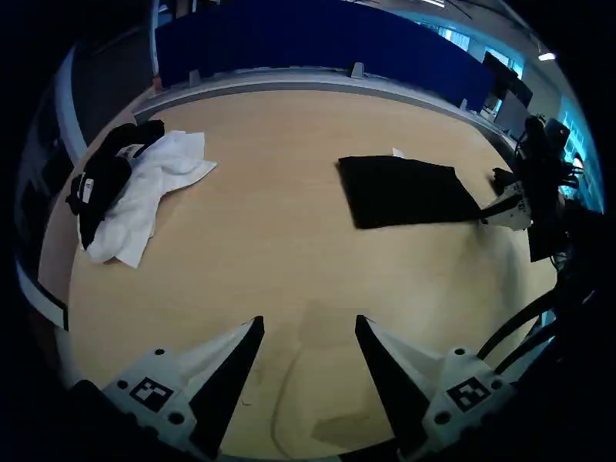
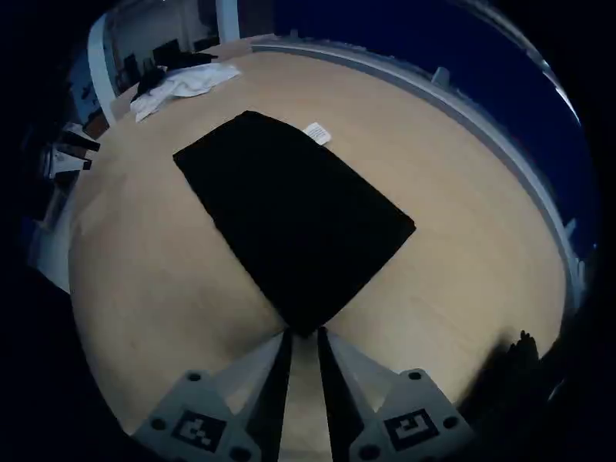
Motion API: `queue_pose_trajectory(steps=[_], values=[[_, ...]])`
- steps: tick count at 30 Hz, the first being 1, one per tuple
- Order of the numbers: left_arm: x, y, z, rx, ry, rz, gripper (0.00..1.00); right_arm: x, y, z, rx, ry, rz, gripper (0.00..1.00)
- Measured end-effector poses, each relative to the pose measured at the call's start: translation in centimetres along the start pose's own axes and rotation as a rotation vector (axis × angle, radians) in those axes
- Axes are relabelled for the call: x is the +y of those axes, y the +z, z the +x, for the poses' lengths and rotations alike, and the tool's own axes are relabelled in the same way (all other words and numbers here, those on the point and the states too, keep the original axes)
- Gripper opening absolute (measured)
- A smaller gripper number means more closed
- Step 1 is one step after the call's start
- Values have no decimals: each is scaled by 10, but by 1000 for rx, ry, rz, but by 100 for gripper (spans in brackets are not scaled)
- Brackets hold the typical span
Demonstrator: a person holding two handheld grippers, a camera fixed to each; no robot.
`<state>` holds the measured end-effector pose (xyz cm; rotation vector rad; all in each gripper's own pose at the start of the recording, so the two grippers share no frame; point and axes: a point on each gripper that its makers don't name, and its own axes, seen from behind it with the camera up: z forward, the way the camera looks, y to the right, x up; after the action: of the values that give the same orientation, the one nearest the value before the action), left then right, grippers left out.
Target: Fold towel
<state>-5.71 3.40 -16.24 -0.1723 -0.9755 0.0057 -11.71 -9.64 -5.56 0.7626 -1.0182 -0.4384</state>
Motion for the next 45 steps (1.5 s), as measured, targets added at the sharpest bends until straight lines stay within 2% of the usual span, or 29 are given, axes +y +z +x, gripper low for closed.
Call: queue_pose_trajectory(steps=[9, 17, 23, 29, 37, 41, 45], values=[[1, 1, 2, 2, 1, -2, 88, -1, 1, 0, -1, 9, 13, 5], [3, 1, 3, 3, 3, -6, 88, 2, -1, 6, 16, 6, 2, 3], [3, -2, 5, 6, 4, -6, 88, 3, -11, 18, 37, -9, -11, 3], [2, -1, 8, 15, -3, -9, 88, 5, -27, 47, 80, -37, -27, 3], [2, -2, 10, 29, -6, -14, 88, 1, -46, 98, 159, -86, -32, 3], [3, -3, 10, 33, -6, -17, 88, -3, -52, 122, 196, -105, -31, 3], [2, -5, 10, 38, -8, -18, 88, -3, -54, 133, 203, -119, -33, 3]])
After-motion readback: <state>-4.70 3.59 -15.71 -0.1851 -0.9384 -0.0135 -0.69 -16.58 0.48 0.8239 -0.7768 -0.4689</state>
